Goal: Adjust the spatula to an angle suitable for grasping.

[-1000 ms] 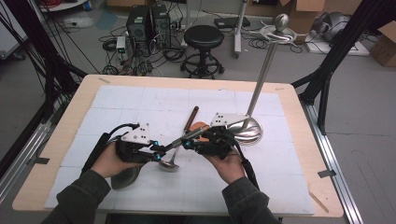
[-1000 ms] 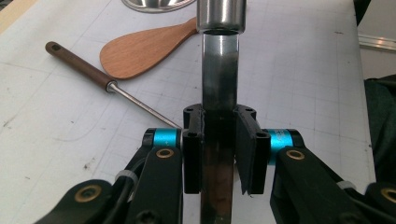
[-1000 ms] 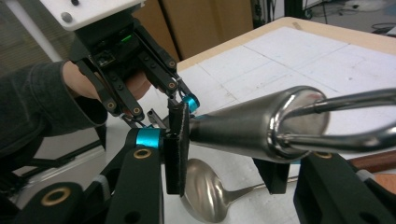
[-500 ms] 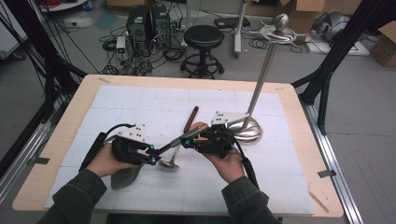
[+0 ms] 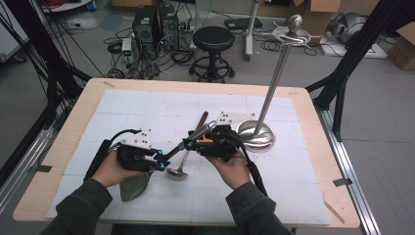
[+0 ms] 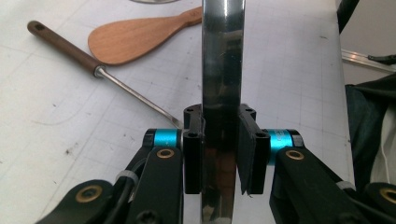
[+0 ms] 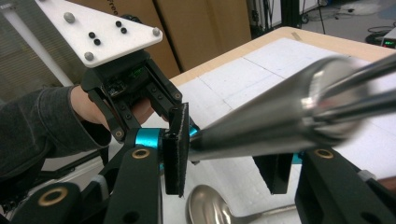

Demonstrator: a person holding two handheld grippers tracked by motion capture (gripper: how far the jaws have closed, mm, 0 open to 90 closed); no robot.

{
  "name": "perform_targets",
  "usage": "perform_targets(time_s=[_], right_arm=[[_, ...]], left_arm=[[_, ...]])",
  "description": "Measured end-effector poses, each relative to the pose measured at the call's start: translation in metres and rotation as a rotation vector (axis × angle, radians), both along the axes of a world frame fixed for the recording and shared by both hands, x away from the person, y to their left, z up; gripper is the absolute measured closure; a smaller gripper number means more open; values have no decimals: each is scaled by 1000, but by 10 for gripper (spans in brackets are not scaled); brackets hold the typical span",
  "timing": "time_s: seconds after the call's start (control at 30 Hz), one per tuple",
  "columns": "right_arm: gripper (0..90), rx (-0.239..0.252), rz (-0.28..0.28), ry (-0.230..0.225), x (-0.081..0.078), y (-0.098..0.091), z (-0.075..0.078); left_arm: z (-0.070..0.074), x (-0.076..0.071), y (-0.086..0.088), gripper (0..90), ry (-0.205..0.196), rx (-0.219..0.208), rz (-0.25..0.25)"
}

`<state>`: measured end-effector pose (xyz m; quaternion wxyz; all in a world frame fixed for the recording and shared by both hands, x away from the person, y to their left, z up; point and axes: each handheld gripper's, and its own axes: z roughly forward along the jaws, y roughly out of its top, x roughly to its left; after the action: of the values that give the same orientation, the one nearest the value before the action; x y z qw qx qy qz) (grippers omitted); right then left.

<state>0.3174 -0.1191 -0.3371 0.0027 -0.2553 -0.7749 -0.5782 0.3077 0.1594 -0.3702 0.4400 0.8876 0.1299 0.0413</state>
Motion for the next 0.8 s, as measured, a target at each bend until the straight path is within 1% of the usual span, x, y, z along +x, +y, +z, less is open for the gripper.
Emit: perform_targets(time_s=[0.1, 0.13, 0.17, 0.2, 0.27, 0.33, 0.37, 0.43, 0.53, 0.57, 0.6, 0.63, 0.7, 0.8], right_arm=[[618, 3, 17, 3, -1, 6, 1], [629, 10, 13, -2, -1, 6, 2], [645, 23, 19, 7, -1, 6, 3], [656, 38, 27, 19, 0, 5, 4], [674, 48, 37, 34, 0, 4, 7], [694, 64, 60, 55, 1, 4, 10], [701, 70, 66, 60, 1, 4, 12], [714, 86, 83, 72, 1, 4, 14], [719, 97, 84, 61, 0, 5, 20], [720, 100, 81, 53, -1, 5, 22], [722, 103, 81, 44, -1, 4, 24], [723, 112, 81, 46, -1, 4, 27], [728, 131, 78, 31, 0, 2, 33], [735, 158, 78, 30, 0, -2, 41]], left_arm=[[3, -2, -3, 745, -5, -17, 1], [4, -2, -3, 745, -11, -20, 1], [5, -3, -3, 745, -13, -29, 5], [6, -3, -3, 744, -15, -29, -1], [7, -3, -2, 743, -7, -43, -4], [8, -3, -2, 739, -6, -59, -5], [9, -2, 0, 734, -2, -60, -15], [11, -2, 3, 712, 18, -91, -12], [14, -3, 7, 680, 29, -129, -15], [15, -2, 9, 672, 28, -133, -24], [16, -3, 10, 661, 35, -147, -24], [17, -4, 11, 652, 36, -155, -27], [18, -5, 12, 643, 36, -163, -32], [18, -5, 13, 638, 36, -166, -38]])
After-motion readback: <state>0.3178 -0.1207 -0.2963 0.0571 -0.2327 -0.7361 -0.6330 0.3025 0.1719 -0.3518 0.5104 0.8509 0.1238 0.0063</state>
